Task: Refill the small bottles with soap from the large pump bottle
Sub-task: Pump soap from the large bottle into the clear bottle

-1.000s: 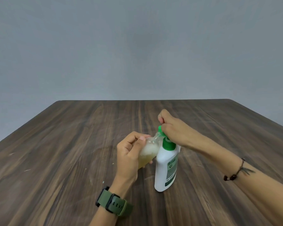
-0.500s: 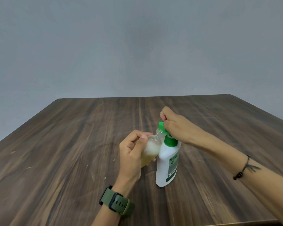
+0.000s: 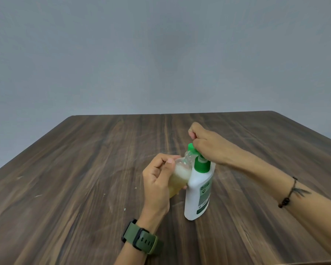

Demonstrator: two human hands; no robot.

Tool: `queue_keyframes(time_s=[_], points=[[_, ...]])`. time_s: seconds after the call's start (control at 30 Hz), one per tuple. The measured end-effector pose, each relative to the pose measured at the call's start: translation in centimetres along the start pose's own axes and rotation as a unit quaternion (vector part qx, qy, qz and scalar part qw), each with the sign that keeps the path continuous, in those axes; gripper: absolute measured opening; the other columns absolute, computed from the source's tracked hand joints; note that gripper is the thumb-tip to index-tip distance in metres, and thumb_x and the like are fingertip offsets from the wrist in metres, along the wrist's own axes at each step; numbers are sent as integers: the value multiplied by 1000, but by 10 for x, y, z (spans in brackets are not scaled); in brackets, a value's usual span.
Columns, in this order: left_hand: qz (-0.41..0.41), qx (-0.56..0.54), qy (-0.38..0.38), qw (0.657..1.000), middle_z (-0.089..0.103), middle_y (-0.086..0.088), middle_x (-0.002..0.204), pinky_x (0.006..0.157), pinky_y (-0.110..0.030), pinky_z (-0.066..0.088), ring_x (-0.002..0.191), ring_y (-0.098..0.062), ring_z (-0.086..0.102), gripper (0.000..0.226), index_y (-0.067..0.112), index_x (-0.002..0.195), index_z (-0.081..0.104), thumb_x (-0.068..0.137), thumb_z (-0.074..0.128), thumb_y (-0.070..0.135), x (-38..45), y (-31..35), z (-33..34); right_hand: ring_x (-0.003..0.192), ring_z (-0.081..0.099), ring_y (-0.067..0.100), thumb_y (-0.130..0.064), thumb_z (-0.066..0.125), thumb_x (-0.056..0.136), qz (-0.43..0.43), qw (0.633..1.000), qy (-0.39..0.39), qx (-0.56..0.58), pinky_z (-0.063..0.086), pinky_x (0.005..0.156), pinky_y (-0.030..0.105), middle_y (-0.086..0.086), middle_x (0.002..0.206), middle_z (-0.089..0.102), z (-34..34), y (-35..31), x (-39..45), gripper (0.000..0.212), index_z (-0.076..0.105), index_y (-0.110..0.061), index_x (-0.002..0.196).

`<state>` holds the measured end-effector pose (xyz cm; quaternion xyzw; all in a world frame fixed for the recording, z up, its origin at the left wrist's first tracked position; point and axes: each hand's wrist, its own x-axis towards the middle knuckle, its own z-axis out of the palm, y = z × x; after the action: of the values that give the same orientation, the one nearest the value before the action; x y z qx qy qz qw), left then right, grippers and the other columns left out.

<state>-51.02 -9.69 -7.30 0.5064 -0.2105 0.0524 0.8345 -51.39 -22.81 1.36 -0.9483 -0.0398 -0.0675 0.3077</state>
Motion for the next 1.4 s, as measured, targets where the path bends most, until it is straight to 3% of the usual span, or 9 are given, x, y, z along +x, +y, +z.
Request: queue_keyframes(time_s=[0.33,0.83,1.4], points=[[17,55,-13,998,65,-4,65,34,-20,42,46,-19,59,17,9,74,67,80,53,17,5,5,-6,62,35,18,-2,29,87,-17,999,9,-38,29,59,34,1,67,40,0,-2,0,15,32,-16,83],[1,52,-26,998,66,-6,65,33,-18,40,45,-18,59,19,2,77,63,80,52,17,3,7,-4,59,34,15,-3,30,87,-1,1000,12,-10,25,54,29,-1,66,40,3,0,0,23,30,-22,73],[4,54,-19,998,65,-6,61,33,-17,39,42,-17,58,19,4,75,65,80,52,18,3,6,-6,61,35,18,-2,30,86,-11,999,25,-26,28,58,33,-1,65,40,4,-1,-1,20,31,-19,76]])
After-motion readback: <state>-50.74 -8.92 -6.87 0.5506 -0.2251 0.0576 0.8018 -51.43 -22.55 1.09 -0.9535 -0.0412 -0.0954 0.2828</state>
